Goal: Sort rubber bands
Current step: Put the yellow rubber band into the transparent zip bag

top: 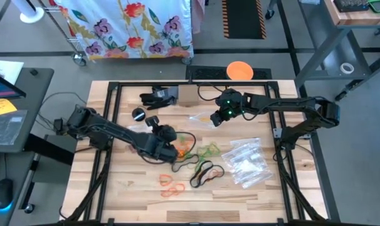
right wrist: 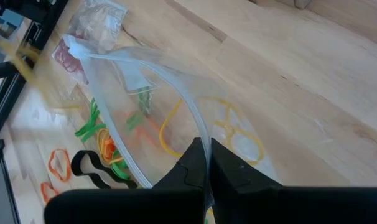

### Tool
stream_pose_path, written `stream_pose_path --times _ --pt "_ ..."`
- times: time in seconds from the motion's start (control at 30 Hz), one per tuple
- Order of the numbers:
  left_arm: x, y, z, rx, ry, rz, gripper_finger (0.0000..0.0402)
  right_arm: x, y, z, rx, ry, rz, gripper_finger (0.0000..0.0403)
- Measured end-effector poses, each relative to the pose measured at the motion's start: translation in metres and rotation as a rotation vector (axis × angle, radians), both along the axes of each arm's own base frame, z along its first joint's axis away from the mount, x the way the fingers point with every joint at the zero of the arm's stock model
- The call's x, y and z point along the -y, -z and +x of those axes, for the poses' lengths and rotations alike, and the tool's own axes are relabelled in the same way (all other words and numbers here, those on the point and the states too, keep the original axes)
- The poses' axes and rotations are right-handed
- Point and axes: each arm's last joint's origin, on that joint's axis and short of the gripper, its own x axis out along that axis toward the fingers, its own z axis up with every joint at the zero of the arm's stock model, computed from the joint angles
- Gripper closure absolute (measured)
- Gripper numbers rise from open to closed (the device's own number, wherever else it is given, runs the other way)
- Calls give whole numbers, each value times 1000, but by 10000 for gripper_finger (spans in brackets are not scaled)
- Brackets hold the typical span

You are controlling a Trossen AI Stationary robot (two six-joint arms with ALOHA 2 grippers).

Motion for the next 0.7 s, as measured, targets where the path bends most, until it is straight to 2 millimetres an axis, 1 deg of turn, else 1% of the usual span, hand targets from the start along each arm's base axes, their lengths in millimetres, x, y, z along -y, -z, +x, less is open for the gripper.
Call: stream_pose_path --times 0.07,0.17,0.27,0.4,0.6,0.7 --pt "-10 7 -2 -32 -26 8 401 0 0 0 -1 0 0 403" --pt "-24 16 -3 -64 -72 -29 401 0 0 0 -1 0 0 403" --pt "-35 26 -3 -75 -102 -93 401 0 0 0 -1 -1 0 403" --pt "-49 41 -5 -72 -128 -96 401 0 0 0 -1 -1 0 403" --pt "-66 48 -9 -80 -198 -85 401 0 0 0 -1 -2 -1 403" --pt "-69 48 -7 -25 -228 -96 399 0 0 0 -1 -3 -2 403"
